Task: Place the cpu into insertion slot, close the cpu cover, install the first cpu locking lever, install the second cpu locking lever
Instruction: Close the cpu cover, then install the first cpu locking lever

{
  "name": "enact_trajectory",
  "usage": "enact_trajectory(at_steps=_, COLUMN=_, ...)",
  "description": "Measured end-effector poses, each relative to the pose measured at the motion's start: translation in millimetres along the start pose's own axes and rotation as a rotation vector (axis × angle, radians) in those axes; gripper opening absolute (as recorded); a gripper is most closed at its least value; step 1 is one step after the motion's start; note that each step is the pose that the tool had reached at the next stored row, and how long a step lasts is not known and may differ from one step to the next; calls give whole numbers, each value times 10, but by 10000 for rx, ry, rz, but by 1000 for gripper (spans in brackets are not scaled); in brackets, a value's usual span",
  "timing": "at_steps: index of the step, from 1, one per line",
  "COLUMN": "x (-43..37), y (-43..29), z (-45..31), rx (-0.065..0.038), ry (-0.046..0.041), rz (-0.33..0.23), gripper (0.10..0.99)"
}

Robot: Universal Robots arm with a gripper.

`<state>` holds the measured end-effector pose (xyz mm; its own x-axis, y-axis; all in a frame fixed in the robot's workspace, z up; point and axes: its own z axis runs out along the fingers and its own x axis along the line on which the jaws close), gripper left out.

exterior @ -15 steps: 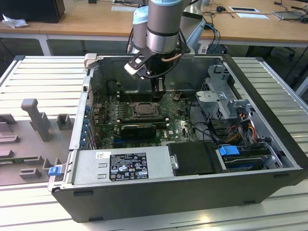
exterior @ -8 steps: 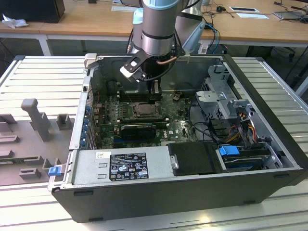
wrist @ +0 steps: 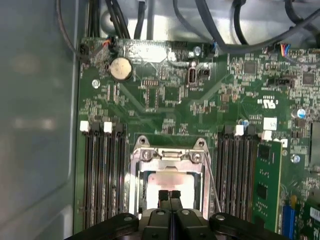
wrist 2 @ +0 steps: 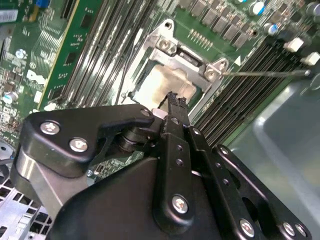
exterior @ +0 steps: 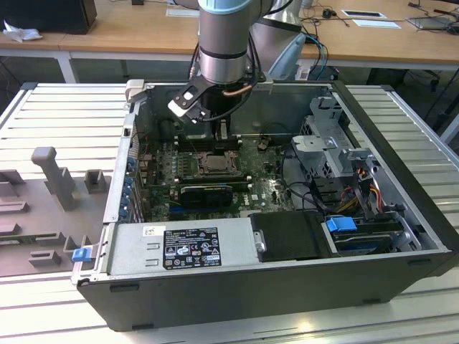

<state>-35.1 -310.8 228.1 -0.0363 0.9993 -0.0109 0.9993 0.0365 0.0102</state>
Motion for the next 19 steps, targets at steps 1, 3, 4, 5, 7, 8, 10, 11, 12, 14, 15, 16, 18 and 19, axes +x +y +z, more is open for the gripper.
enact_trajectory(at_steps=1, x=0, y=-8, z=0, rx=0, ry=0, rz=-1, gripper=106)
enact_trajectory(at_steps=3, x=0, y=-12, z=0, rx=0, ry=0, rz=-3, gripper=106)
enact_trajectory(at_steps=4, x=0, y=-16, z=0, rx=0, ry=-1, rz=-1, gripper=106)
enact_trajectory(at_steps=5, x=0, y=-18, z=0, rx=0, ry=0, rz=-1, gripper=106)
enact_trajectory(at_steps=7, x=1, y=-23, z=0, rx=0, ry=0, rz=-2, gripper=106)
enact_trajectory(at_steps=8, x=1, y=-24, z=0, rx=0, ry=-1, rz=-3, gripper=106)
enact_trajectory(at_steps=10, x=1, y=-29, z=0, rx=0, ry=0, rz=-2, gripper=106)
enact_trajectory(at_steps=11, x=0, y=-29, z=-1, rx=0, ry=-3, rz=-3, gripper=106)
enact_trajectory(at_steps=12, x=0, y=-29, z=-14, rx=1, ry=-4, rz=-2, gripper=106)
enact_trajectory(at_steps=14, x=0, y=-29, z=-32, rx=0, ry=-5, rz=-2, gripper=106)
enact_trajectory(at_steps=15, x=1, y=-29, z=-34, rx=-1, ry=-3, rz=-1, gripper=106)
enact_trajectory(at_steps=16, x=0, y=-29, z=-38, rx=0, ry=-4, rz=-2, gripper=106)
enact_trajectory(at_steps=18, x=0, y=-29, z=-42, rx=1, ry=-5, rz=-2, gripper=106)
enact_trajectory(at_steps=19, x=0, y=-29, z=-47, rx=1, ry=-6, rz=-2, gripper=106)
